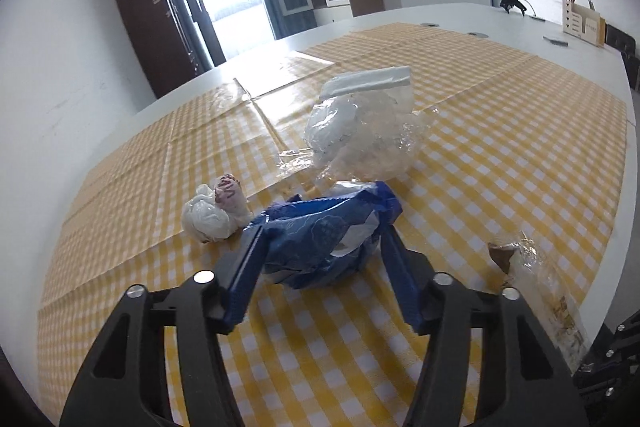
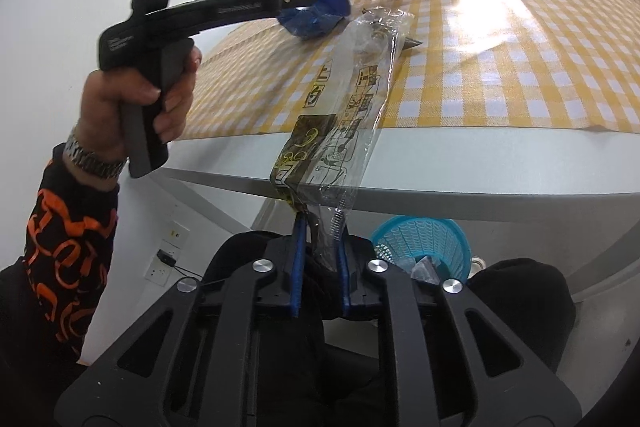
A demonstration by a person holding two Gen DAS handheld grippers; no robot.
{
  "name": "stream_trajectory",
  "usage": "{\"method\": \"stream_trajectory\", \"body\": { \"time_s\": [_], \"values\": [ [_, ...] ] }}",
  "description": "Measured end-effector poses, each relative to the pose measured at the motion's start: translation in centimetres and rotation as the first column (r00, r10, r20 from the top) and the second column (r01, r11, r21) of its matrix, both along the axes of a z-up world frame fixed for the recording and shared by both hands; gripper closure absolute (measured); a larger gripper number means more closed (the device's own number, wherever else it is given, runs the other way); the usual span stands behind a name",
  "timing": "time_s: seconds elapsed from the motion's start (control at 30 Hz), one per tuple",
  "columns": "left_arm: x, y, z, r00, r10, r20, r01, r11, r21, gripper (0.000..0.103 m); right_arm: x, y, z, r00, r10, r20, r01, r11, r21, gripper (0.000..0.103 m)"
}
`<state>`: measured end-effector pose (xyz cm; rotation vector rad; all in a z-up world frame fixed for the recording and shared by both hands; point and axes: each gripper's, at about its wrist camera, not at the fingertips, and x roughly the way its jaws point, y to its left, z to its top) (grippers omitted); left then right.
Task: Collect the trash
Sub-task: 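Grasp the blue plastic bag with the left gripper while the right gripper grasps the clear printed wrapper, then carry the blue bag and clear wrapper down over the blue wastebasket with both grippers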
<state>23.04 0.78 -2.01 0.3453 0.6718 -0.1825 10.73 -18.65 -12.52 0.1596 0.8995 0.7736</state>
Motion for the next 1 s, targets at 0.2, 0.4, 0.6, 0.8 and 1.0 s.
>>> {"method": "stream_trajectory", "body": {
  "time_s": [0.2, 0.4, 0.6, 0.8, 1.0],
  "values": [
    [-0.5, 0.7, 0.4, 0.999, 0.042, 0.014, -0.042, 0.998, -0.041, 0.068, -1.4, -0.4, 0.2, 0.999, 0.003, 0.036, -0.002, 1.000, -0.010, 0.098],
    [-4.0, 3.0, 1.6, 0.987, 0.157, 0.043, -0.146, 0.971, -0.187, 0.074, -3.3, -0.7, 0.9, 0.994, 0.008, 0.110, -0.004, 0.999, -0.040, 0.098],
    [-9.7, 4.2, 2.0, 0.980, 0.198, 0.031, -0.179, 0.934, -0.310, 0.075, -4.7, -0.6, 2.0, 0.984, 0.007, 0.180, 0.006, 0.998, -0.068, 0.098],
    [-14.5, 4.1, 1.8, 0.979, 0.201, 0.031, -0.176, 0.914, -0.366, 0.075, -6.1, -0.3, 2.8, 0.971, 0.003, 0.239, 0.021, 0.995, -0.097, 0.099],
    [-18.2, 4.2, 1.7, 0.982, 0.189, 0.014, -0.166, 0.892, -0.420, 0.075, -8.5, -0.5, 3.5, 0.937, -0.014, 0.349, 0.063, 0.990, -0.128, 0.099]
  ]
}}
